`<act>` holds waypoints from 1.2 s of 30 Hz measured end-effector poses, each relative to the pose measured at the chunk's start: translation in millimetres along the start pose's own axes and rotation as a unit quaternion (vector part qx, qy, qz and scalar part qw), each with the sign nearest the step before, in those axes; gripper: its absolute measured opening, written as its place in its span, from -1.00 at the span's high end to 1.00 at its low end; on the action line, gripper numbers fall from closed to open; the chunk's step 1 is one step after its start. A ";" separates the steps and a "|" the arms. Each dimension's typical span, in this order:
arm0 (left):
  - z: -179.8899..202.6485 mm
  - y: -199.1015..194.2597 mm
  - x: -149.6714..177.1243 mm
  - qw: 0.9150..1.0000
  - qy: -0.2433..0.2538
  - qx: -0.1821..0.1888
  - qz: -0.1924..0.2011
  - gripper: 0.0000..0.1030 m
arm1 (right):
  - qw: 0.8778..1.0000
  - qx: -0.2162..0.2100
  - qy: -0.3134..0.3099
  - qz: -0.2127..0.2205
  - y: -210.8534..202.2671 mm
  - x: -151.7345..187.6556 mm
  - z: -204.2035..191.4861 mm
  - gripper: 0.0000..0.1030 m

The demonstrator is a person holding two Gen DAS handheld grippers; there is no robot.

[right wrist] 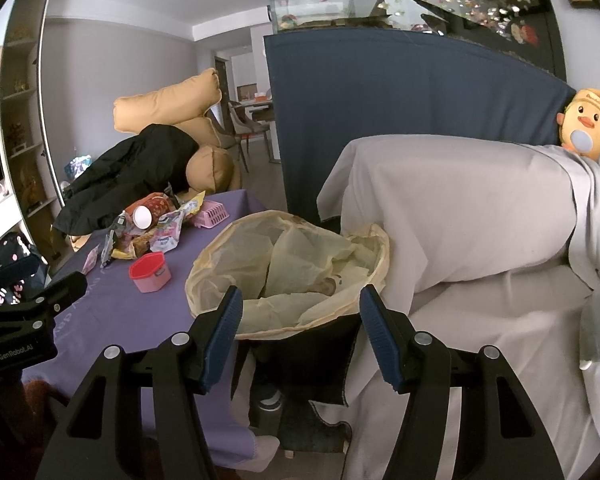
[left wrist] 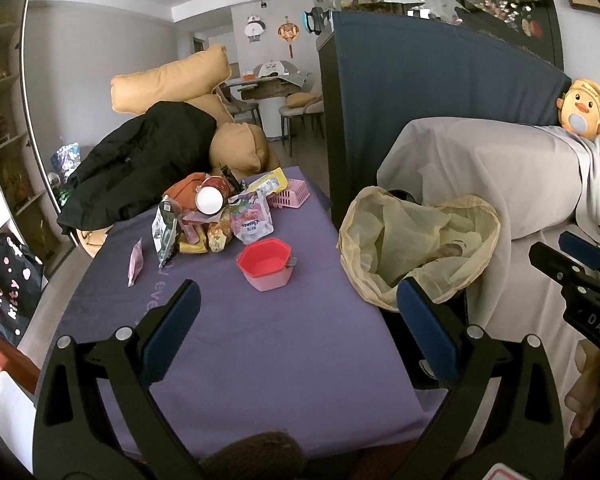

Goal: Collect trash

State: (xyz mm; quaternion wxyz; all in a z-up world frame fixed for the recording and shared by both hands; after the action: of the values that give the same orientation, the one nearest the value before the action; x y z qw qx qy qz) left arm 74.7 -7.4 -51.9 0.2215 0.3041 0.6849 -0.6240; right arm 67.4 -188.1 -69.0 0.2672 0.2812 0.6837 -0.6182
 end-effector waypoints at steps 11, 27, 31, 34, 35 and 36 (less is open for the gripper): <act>-0.3 0.4 -0.4 1.000 -0.001 0.001 -0.001 -0.82 | 1.000 0.001 0.001 0.000 -1.1 0.3 0.4 -0.12; -0.3 0.7 -0.2 1.000 -0.001 0.001 -0.002 -0.82 | 1.000 0.001 0.004 -0.001 -1.4 1.0 2.0 -0.12; -2.9 2.9 0.4 1.000 0.000 0.001 -0.002 -0.82 | 1.000 0.001 0.003 -0.001 -0.5 0.6 2.2 -0.12; -3.0 2.9 0.5 1.000 -0.001 0.001 -0.003 -0.82 | 1.000 0.001 0.004 -0.002 -0.4 0.5 2.3 -0.12; -3.1 2.9 0.4 1.000 0.000 0.002 -0.003 -0.82 | 1.000 0.001 0.004 -0.002 -0.6 0.6 2.2 -0.12; -2.8 3.5 0.9 1.000 0.000 0.002 -0.003 -0.82 | 1.000 0.001 0.004 -0.002 -1.1 0.7 2.1 -0.12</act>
State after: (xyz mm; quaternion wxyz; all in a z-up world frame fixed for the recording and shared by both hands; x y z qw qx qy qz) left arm 76.7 -4.4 -54.7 0.2193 0.3019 0.6848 -0.6259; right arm 66.2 -190.3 -69.0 0.2635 0.2825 0.6846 -0.6182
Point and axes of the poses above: each gripper's, at about its wrist camera, not at the fingertips, and y roughly the way its jaws point, z to its right, x to its underside, the point moved 9 cm from there along y, roughly the way its jaws point, and after that the axes turned 15 degrees about -z, right-handed, at the moved point
